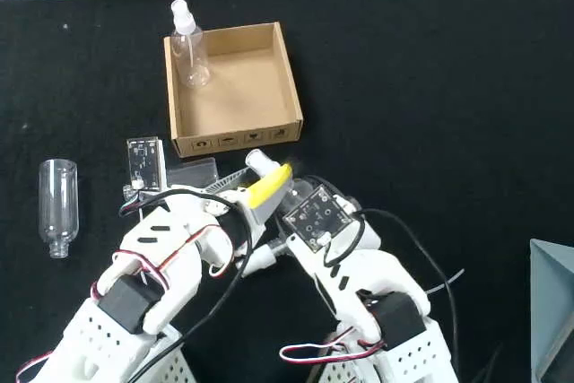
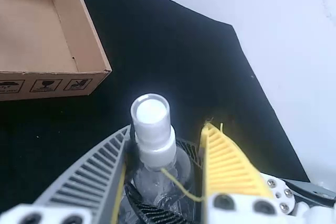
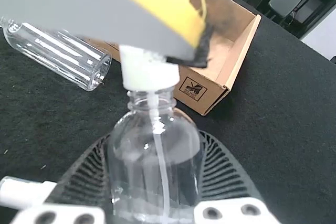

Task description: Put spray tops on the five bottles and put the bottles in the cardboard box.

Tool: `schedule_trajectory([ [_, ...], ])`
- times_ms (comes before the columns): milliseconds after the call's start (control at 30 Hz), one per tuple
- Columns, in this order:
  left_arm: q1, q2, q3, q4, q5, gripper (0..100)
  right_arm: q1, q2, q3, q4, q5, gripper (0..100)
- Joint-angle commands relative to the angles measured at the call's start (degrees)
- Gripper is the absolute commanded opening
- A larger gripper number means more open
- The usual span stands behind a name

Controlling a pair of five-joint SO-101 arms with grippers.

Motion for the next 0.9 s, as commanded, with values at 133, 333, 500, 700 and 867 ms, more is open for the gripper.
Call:
schedule_trajectory([
  [133, 0.4, -1.0, -2.9, 0.7, -0.2, 20, -0.9, -6.4, -0.1, -1.5, -0.5, 4.3],
  [333, -1.1, -1.0, -2.9, 0.5, -0.1, 20, -0.7, -6.4, -0.1, -1.6, -0.5, 4.3],
  [500, -1.7, -1.0, -4.1, 0.8, 0.0, 20, -0.7, -6.4, -0.1, -1.6, -0.5, 4.3],
  [700, -1.8, -1.0, -4.7, 0.8, 1.9, 20, -0.6, -6.3, -0.1, -1.5, -0.5, 4.3],
  [867, -2.4, -1.1, -4.8, 0.7, 2.0, 20, -0.6, -6.3, -0.1, -1.5, -0.5, 4.3],
])
